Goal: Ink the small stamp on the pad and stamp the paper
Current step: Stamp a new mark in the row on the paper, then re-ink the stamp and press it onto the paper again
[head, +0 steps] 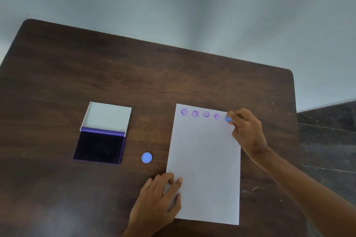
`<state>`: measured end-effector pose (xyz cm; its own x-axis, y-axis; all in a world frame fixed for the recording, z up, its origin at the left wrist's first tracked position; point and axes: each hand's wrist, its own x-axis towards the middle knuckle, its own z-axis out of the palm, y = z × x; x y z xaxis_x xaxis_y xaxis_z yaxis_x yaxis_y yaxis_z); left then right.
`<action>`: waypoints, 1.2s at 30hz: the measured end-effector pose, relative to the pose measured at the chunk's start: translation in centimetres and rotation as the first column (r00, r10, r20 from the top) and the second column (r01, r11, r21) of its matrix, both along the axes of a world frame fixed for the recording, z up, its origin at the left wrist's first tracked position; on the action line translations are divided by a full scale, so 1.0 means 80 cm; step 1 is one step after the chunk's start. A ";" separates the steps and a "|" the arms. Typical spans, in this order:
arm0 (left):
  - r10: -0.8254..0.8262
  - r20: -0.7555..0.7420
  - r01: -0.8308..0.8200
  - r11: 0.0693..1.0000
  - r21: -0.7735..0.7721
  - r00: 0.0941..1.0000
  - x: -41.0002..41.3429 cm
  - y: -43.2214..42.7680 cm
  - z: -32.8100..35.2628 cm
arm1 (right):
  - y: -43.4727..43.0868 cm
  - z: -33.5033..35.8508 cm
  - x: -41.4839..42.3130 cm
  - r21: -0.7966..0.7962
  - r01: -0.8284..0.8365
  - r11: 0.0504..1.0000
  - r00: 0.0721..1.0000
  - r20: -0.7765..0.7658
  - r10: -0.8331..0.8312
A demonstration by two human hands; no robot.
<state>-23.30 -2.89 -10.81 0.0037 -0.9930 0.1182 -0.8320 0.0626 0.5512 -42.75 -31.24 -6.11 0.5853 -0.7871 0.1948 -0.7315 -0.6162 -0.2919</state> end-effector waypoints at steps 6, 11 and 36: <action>-0.004 -0.003 0.004 1.000 0.023 1.000 0.000 0.001 0.007 | 0.005 0.007 0.003 0.021 -0.002 1.000 0.999 -0.040 0.003; 0.008 0.003 -0.008 1.000 0.011 1.000 0.000 0.000 0.011 | 0.012 0.027 0.011 0.165 0.146 0.975 0.982 0.092 -0.163; 0.539 -0.061 -0.541 0.841 -0.026 0.840 0.193 0.057 0.086 | 0.219 0.123 0.114 0.824 0.243 0.512 0.415 0.388 -0.823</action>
